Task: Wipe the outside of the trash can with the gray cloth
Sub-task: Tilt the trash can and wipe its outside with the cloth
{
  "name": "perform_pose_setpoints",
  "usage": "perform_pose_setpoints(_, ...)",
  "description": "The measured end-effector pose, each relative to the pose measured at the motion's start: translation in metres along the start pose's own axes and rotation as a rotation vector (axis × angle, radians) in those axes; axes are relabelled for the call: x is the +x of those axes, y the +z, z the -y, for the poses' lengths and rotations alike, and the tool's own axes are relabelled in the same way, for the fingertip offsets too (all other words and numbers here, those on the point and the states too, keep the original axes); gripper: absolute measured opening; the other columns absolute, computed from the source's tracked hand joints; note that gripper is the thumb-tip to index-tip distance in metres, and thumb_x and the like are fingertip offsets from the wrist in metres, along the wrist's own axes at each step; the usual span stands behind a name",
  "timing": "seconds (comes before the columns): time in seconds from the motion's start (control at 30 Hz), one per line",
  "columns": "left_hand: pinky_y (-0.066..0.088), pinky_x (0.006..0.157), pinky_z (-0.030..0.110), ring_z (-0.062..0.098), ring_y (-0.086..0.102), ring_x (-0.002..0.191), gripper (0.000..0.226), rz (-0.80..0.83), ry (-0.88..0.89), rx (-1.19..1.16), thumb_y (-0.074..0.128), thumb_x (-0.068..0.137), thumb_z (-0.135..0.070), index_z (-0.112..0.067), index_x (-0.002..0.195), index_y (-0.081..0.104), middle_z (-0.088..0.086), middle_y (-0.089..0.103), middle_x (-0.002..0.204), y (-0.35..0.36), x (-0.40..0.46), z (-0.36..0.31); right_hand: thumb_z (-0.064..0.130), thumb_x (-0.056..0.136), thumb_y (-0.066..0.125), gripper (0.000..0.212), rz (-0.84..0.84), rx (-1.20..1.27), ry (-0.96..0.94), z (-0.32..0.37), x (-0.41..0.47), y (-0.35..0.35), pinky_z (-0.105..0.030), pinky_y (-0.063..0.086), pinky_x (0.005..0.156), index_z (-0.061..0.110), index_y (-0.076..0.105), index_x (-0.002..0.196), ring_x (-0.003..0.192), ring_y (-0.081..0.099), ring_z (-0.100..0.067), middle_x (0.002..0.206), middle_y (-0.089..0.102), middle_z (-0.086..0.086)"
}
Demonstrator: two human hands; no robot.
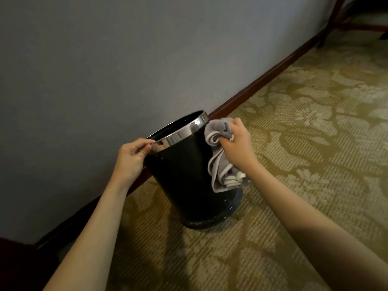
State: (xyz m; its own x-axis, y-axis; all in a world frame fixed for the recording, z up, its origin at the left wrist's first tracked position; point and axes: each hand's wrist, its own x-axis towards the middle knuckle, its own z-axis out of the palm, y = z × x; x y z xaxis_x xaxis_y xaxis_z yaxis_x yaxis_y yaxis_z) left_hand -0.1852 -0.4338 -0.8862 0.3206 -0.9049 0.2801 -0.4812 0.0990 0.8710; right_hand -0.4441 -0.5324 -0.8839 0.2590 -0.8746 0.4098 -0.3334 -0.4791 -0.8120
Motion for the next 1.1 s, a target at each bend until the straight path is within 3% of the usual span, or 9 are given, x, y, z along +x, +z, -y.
perform_pose_setpoints(0.23, 0.045, 0.076, 0.01, 0.0, 0.065, 0.083, 0.051, 0.021, -0.014, 0.01, 0.051, 0.094, 0.002, -0.042, 0.08, 0.074, -0.018, 0.072, 0.081, -0.004, 0.0, -0.001, 0.002, 0.085, 0.051, 0.032, 0.21, -0.196, 0.48, -0.078, -0.044, -0.014, -0.032, 0.026, 0.052, 0.007, 0.042, 0.055, 0.058, 0.04, -0.022, 0.056, 0.042, -0.011)
perform_pose_setpoints(0.4, 0.047, 0.079, 0.012, 0.001, 0.065, 0.082, 0.053, 0.041, 0.016, -0.02, 0.051, 0.094, 0.001, -0.045, 0.081, 0.073, -0.018, 0.072, 0.08, 0.004, 0.001, -0.008, -0.001, 0.083, 0.051, 0.021, 0.116, -0.173, 0.265, -0.05, -0.036, -0.015, -0.033, 0.033, 0.063, 0.008, 0.051, 0.064, 0.07, 0.047, -0.023, 0.068, 0.05, -0.008)
perform_pose_setpoints(0.5, 0.047, 0.078, 0.011, -0.002, 0.065, 0.08, 0.053, 0.047, 0.02, -0.039, 0.051, 0.094, 0.002, -0.044, 0.081, 0.074, -0.019, 0.072, 0.079, 0.006, 0.002, -0.01, 0.003, 0.086, 0.052, 0.016, 0.001, -0.074, 0.1, -0.01, -0.016, -0.01, -0.01, 0.033, 0.068, 0.016, 0.062, 0.087, 0.079, 0.046, -0.01, 0.087, 0.05, 0.003)
perform_pose_setpoints(0.6, 0.046, 0.078, 0.012, 0.0, 0.066, 0.083, 0.053, 0.045, 0.001, -0.015, 0.051, 0.094, 0.0, -0.046, 0.082, 0.074, -0.019, 0.073, 0.081, 0.003, 0.0, -0.009, 0.003, 0.084, 0.051, 0.015, -0.016, -0.02, -0.008, 0.015, 0.003, -0.003, -0.002, 0.032, 0.064, 0.017, 0.056, 0.081, 0.074, 0.045, 0.001, 0.084, 0.044, 0.007)
perform_pose_setpoints(0.67, 0.046, 0.078, 0.013, 0.003, 0.066, 0.086, 0.05, 0.035, -0.017, -0.001, 0.051, 0.095, -0.002, -0.045, 0.084, 0.074, -0.017, 0.073, 0.083, -0.001, 0.0, -0.006, 0.003, 0.084, 0.05, 0.016, -0.015, -0.02, 0.036, 0.013, 0.01, 0.0, -0.007, 0.033, 0.062, 0.018, 0.053, 0.078, 0.072, 0.044, 0.001, 0.083, 0.043, 0.007)
perform_pose_setpoints(0.77, 0.044, 0.074, 0.008, -0.001, 0.066, 0.086, 0.051, 0.03, -0.035, 0.028, 0.051, 0.095, -0.004, -0.048, 0.085, 0.073, -0.02, 0.072, 0.084, -0.005, -0.003, -0.006, 0.006, 0.088, 0.049, 0.025, -0.002, -0.033, 0.288, -0.014, 0.009, -0.004, -0.023, 0.03, 0.054, 0.021, 0.047, 0.067, 0.066, 0.044, -0.012, 0.084, 0.046, -0.002)
perform_pose_setpoints(0.87, 0.043, 0.073, 0.005, -0.007, 0.064, 0.081, 0.057, 0.039, -0.02, 0.045, 0.052, 0.094, 0.001, -0.051, 0.08, 0.072, -0.026, 0.071, 0.08, -0.001, -0.005, -0.011, 0.004, 0.089, 0.047, 0.031, 0.117, -0.121, 0.483, -0.052, -0.016, -0.008, -0.027, 0.024, 0.048, 0.008, 0.041, 0.059, 0.057, 0.04, -0.021, 0.068, 0.044, -0.012)
perform_pose_setpoints(1.0, 0.044, 0.079, 0.012, -0.004, 0.063, 0.084, 0.045, 0.113, 0.066, 0.066, 0.055, 0.09, 0.007, -0.036, 0.085, 0.071, -0.019, 0.07, 0.08, 0.012, -0.011, -0.027, 0.006, 0.085, 0.053, 0.021, 0.199, -0.227, 0.557, -0.077, -0.051, -0.023, -0.035, 0.038, 0.053, -0.006, 0.055, 0.069, 0.063, 0.055, -0.031, 0.068, 0.058, -0.025)
perform_pose_setpoints(1.1, 0.046, 0.08, 0.018, 0.004, 0.062, 0.083, 0.028, 0.233, 0.16, 0.13, 0.059, 0.087, 0.008, -0.014, 0.093, 0.075, -0.006, 0.067, 0.083, 0.024, -0.024, -0.043, 0.006, 0.082, 0.056, 0.014, 0.169, -0.149, 0.581, -0.077, -0.051, -0.046, -0.036, 0.039, 0.057, -0.002, 0.057, 0.07, 0.063, 0.053, -0.025, 0.065, 0.056, -0.022)
